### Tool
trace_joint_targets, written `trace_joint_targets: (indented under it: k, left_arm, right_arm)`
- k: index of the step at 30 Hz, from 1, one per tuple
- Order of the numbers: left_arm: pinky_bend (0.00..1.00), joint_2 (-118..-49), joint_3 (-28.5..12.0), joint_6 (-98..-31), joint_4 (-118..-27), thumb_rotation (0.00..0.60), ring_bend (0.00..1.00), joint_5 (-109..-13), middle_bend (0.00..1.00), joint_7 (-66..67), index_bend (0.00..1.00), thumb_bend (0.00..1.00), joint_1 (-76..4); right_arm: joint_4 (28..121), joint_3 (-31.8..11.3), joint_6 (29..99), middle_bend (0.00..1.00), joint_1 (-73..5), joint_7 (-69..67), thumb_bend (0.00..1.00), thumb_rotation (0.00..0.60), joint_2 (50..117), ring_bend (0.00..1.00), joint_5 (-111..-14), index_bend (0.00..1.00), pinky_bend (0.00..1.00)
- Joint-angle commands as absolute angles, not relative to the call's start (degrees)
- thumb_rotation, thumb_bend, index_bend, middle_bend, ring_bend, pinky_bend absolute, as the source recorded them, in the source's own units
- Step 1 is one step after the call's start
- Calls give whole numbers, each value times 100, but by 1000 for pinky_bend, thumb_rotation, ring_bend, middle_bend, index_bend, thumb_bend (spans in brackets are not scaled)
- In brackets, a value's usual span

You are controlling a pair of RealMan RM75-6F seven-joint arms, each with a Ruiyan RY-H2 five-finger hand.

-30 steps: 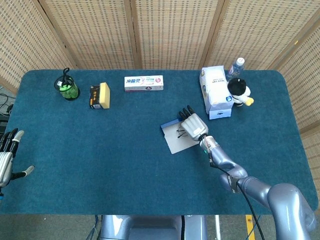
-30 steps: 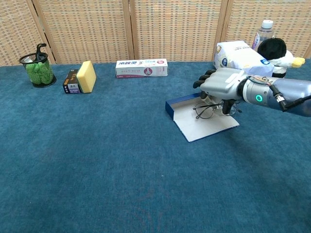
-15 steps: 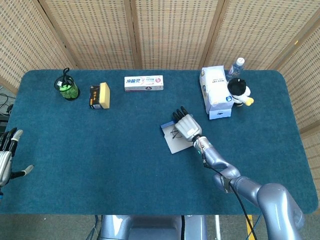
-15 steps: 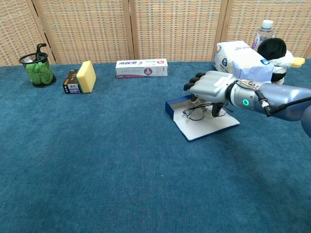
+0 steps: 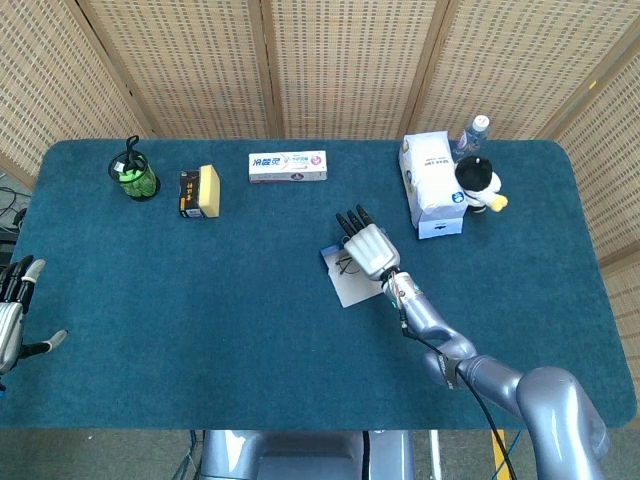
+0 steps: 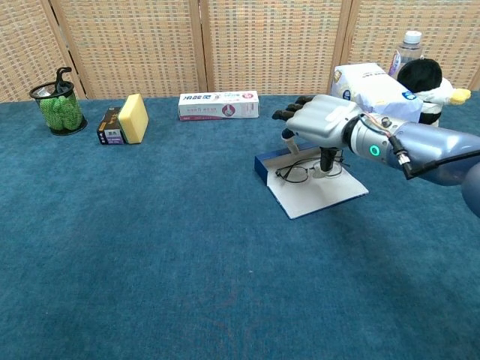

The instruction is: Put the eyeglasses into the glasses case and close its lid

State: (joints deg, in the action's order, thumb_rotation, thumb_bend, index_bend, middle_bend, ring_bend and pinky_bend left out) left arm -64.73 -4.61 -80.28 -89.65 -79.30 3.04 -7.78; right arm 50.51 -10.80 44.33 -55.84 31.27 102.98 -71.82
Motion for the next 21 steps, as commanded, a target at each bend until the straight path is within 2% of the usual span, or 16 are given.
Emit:
trace_joint_targets:
  k: [1, 9, 16, 21]
  left_arm:
    - [0, -6475, -456, -8042, -8973, 600, 0, -7943, 0, 310, 0, 0, -774]
    - [0, -6476, -433, -8054, -8981, 600, 0, -7975, 0, 318, 0, 0, -767]
    - [0, -6489, -422, -8028, -8977, 600, 0, -7976, 0, 347, 0, 0, -779]
    - [0, -6500, -409, -8023, -8982, 600, 0, -7991, 0, 381, 0, 0, -784]
  right_arm:
    - [5369, -1129, 4543, 0, -5544, 3343, 111, 600, 10146, 0, -7092, 126, 0]
    - [6171, -1222, 4992, 0, -5381, 3754, 131, 600, 9777, 0, -6930, 117, 0]
    - [7093, -1257, 5290, 7, -5017, 3369, 132, 600, 9115, 0, -6826, 117, 0]
    - [7182, -1115, 5483, 58, -4805, 2828, 214, 600, 8879, 0, -7114, 171, 3]
